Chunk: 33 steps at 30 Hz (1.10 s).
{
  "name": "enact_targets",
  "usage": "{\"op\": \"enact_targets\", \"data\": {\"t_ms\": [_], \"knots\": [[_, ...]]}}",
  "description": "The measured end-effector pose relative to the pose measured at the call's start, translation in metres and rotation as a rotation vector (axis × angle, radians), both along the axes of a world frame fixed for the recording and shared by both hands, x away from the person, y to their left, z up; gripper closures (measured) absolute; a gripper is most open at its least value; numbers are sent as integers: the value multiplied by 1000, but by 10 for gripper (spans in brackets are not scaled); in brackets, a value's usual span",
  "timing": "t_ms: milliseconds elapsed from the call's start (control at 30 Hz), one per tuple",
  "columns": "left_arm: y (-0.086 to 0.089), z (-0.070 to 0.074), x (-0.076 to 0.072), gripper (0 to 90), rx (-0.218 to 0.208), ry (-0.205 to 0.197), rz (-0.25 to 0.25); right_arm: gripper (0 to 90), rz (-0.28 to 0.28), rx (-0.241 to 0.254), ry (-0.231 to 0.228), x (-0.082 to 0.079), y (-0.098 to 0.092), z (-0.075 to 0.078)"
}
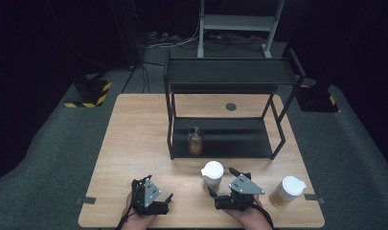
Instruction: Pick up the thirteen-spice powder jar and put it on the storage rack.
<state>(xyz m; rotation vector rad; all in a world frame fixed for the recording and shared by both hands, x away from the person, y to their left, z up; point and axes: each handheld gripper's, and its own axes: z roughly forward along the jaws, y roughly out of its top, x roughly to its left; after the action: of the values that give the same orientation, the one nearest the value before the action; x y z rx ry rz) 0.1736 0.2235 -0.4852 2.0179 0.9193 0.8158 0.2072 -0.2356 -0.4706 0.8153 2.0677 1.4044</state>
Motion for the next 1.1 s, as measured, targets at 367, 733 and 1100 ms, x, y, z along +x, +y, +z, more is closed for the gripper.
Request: {"op": "enact_targets", "data": {"t_ms": [367, 733, 1100], "knots": [[1, 0, 0, 12, -2, 0, -10, 55, -23, 24, 4, 6, 13, -8], [3, 0, 1, 12, -6, 3, -17, 214, -29, 81, 29, 11, 13, -17], [3, 0, 1, 12, -6, 3, -24, 297, -10, 101, 2, 12, 11, -27]]}}
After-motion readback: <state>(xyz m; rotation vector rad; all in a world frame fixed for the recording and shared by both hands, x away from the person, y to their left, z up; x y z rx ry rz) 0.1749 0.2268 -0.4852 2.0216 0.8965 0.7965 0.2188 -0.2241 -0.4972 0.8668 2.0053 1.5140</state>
